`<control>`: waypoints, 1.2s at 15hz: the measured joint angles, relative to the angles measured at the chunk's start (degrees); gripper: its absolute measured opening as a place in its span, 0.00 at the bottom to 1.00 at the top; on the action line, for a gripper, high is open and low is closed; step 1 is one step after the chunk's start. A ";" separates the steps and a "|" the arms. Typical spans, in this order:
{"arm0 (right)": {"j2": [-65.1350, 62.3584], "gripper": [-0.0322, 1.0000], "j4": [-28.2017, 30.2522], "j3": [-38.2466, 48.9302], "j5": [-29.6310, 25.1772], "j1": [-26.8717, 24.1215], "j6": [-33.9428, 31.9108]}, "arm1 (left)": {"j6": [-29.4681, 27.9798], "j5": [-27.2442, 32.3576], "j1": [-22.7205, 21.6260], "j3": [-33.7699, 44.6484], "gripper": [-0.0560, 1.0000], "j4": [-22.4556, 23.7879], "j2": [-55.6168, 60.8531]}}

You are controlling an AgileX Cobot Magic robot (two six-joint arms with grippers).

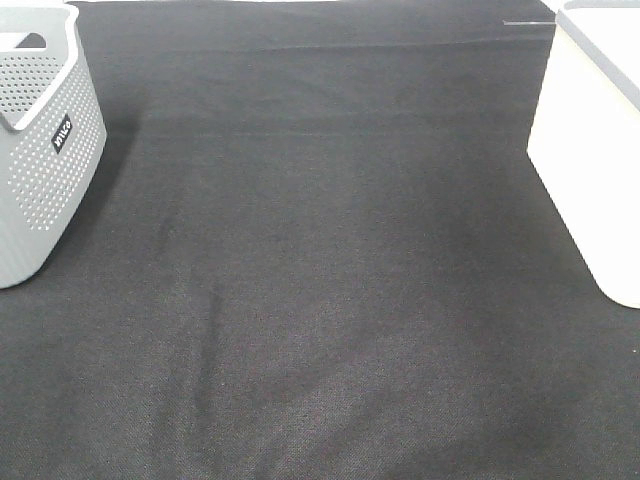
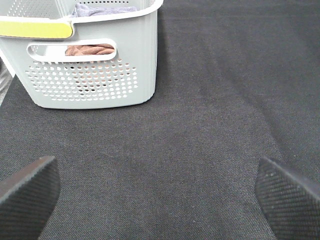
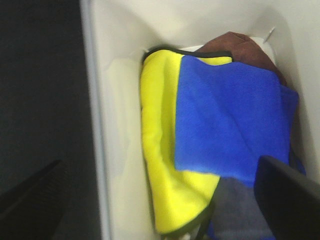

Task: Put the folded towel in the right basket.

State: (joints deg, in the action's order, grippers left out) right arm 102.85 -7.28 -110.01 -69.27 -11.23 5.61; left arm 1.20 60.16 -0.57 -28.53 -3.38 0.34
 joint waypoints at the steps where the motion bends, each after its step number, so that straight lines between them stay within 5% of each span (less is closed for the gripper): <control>1: -4.70 0.97 3.21 4.41 0.11 3.55 -1.83 | 0.00 0.00 0.00 0.00 0.99 0.00 0.00; 4: -29.45 0.97 7.28 30.19 0.00 11.17 -7.96 | 0.00 0.00 0.00 0.00 0.99 0.00 0.00; 8: -62.28 0.97 6.25 55.06 0.63 12.20 -10.43 | 0.00 0.00 0.00 0.00 0.99 0.00 0.00; 13: -94.31 0.97 10.03 72.31 1.95 12.20 -10.31 | 0.00 0.00 0.00 0.00 0.99 0.00 0.00; 18: -103.08 0.97 12.03 82.39 3.15 12.20 -9.85 | 0.00 0.00 0.00 0.00 0.99 0.00 0.00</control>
State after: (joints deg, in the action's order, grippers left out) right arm -0.23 4.76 -27.62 -66.12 0.97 -4.24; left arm 1.20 60.16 -0.57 -28.53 -3.38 0.34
